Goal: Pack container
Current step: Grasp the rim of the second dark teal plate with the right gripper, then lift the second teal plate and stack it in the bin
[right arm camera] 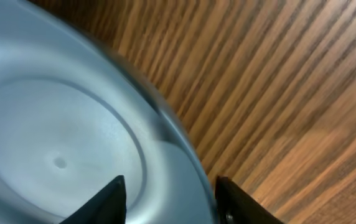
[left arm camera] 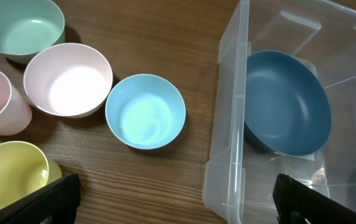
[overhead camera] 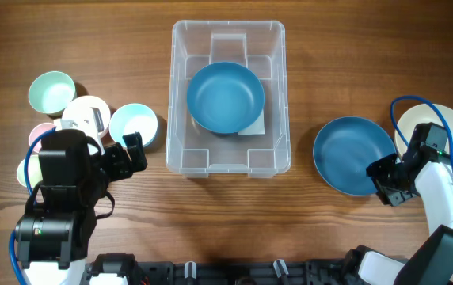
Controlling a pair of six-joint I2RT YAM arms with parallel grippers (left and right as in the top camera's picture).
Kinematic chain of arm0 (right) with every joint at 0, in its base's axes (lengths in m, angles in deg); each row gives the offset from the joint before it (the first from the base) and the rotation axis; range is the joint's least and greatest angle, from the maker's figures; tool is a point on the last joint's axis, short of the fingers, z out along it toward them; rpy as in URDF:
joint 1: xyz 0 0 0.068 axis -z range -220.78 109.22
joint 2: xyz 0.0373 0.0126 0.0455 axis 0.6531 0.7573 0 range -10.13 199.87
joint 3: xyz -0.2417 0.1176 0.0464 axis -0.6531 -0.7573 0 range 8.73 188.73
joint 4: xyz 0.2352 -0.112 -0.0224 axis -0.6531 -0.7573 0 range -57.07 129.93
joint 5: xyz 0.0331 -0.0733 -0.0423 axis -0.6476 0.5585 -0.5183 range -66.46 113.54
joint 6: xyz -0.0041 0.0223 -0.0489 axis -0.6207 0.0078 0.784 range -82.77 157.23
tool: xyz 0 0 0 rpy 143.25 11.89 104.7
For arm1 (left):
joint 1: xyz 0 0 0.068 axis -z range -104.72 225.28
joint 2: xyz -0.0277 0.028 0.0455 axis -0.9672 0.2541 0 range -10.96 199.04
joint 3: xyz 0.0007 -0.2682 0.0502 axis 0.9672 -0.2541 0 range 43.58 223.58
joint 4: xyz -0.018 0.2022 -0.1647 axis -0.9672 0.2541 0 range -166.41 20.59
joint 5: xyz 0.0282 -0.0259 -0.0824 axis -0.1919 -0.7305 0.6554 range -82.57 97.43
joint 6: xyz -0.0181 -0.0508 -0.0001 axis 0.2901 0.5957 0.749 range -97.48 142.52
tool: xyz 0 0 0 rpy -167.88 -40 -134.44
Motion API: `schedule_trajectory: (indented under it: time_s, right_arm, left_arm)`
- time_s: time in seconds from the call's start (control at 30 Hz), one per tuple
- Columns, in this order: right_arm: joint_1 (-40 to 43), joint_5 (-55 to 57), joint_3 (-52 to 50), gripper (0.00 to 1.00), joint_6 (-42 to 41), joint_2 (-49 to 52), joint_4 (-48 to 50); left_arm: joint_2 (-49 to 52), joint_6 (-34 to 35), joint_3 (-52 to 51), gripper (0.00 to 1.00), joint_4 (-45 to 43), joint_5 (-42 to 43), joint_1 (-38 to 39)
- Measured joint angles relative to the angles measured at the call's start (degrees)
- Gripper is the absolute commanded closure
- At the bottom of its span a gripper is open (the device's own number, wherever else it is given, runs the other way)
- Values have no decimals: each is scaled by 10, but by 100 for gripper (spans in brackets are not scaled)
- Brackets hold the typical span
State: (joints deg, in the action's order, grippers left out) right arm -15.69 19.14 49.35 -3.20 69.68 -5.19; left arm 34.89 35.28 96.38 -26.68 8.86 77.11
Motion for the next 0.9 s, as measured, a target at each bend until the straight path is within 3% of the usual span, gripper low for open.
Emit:
schedule_trajectory:
  time_s: [0.1,0.3,0.57,0.73,0.9]
  right_arm:
    - [0,-1,0,95,0,0,6]
    - [1,-5,0,96,2,0,17]
    - [-8,-77,18,96,70,0,78]
    - [-94,-76,205,95,107,2,10]
    - [-184,-43,358,96,110,2,6]
  left_arm:
    - [0,0,0,0,0,0,0]
    - [0,0,0,0,0,0,0]
    - [0,0,0,0,0,0,0]
    - [0,0,0,0,0,0,0]
    - [0,0,0,0,0,0,0]
